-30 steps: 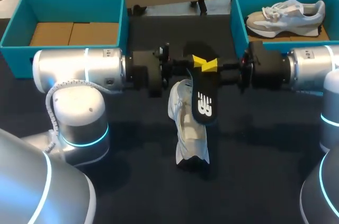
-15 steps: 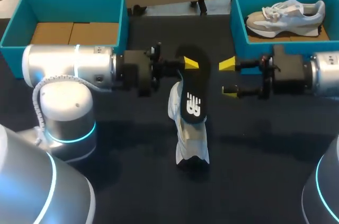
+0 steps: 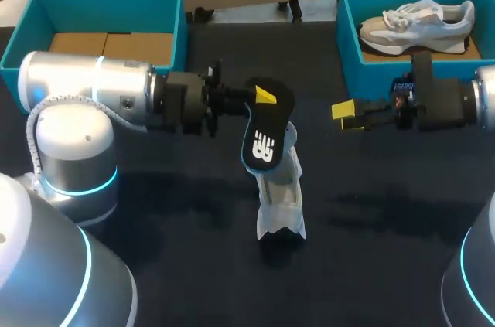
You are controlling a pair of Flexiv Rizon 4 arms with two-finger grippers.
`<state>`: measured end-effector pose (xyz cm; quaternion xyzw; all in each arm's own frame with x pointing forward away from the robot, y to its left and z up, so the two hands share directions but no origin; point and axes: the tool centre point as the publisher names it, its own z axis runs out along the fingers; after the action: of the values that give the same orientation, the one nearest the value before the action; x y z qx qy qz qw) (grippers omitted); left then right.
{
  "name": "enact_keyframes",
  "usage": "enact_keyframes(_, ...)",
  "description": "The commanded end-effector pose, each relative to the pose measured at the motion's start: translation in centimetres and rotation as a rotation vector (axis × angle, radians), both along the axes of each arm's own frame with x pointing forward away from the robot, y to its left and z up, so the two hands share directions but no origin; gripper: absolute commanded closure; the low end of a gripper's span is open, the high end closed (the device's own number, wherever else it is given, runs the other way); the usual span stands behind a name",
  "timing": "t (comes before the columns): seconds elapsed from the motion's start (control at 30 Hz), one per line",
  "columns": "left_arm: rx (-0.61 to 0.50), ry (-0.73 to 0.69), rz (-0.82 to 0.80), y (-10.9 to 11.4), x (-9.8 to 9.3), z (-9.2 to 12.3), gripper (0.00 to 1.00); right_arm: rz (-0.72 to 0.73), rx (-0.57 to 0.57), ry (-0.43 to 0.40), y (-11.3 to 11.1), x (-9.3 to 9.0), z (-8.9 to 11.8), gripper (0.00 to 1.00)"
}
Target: Take the shoe out of the shoebox, open the shoe tongue, remove and reinsert the insole, then place the shoe into the shoebox
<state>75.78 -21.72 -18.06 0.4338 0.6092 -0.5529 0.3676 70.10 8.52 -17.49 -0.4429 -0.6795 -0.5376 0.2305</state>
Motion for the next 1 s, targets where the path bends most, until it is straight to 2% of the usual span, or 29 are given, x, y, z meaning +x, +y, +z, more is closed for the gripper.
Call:
enact_keyframes(0.03,0.003,0.000,-0.001,-0.03,0.03,0.03,1.00,-0.003,0.001,-0.004,-0.08,-0.33,0.10,0.00)
enact_keyframes(0.23,0.003,0.000,-0.001,-0.03,0.03,0.03,1.00,-0.003,0.001,-0.004,-0.08,-0.33,0.10,0.00)
enact_keyframes(0.27,0.003,0.000,-0.001,-0.03,0.03,0.03,1.00,0.054,-0.075,-0.009,0.28,-0.02,0.19,0.00)
enact_keyframes(0.33,0.003,0.000,-0.001,-0.03,0.03,0.03,1.00,0.091,-0.149,-0.151,0.50,0.28,0.50,0.00)
enact_keyframes(0.4,0.003,0.000,-0.001,-0.03,0.03,0.03,1.00,0.121,-0.225,-0.257,0.36,0.19,0.57,0.00)
enact_keyframes(0.47,0.003,0.000,-0.001,-0.03,0.03,0.03,1.00,0.189,-0.275,-0.431,0.40,-0.20,0.85,0.00)
enact_keyframes(0.5,0.003,0.000,-0.001,-0.03,0.03,0.03,1.00,0.228,-0.302,-0.482,0.45,-0.38,0.83,0.00)
enact_keyframes(0.6,0.003,0.000,-0.001,-0.03,0.03,0.03,1.00,0.280,-0.336,-0.541,0.30,-0.59,0.51,0.00)
enact_keyframes(1.0,0.003,0.000,-0.001,-0.03,0.03,0.03,1.00,0.305,-0.335,-0.541,0.00,-0.58,0.01,0.00)
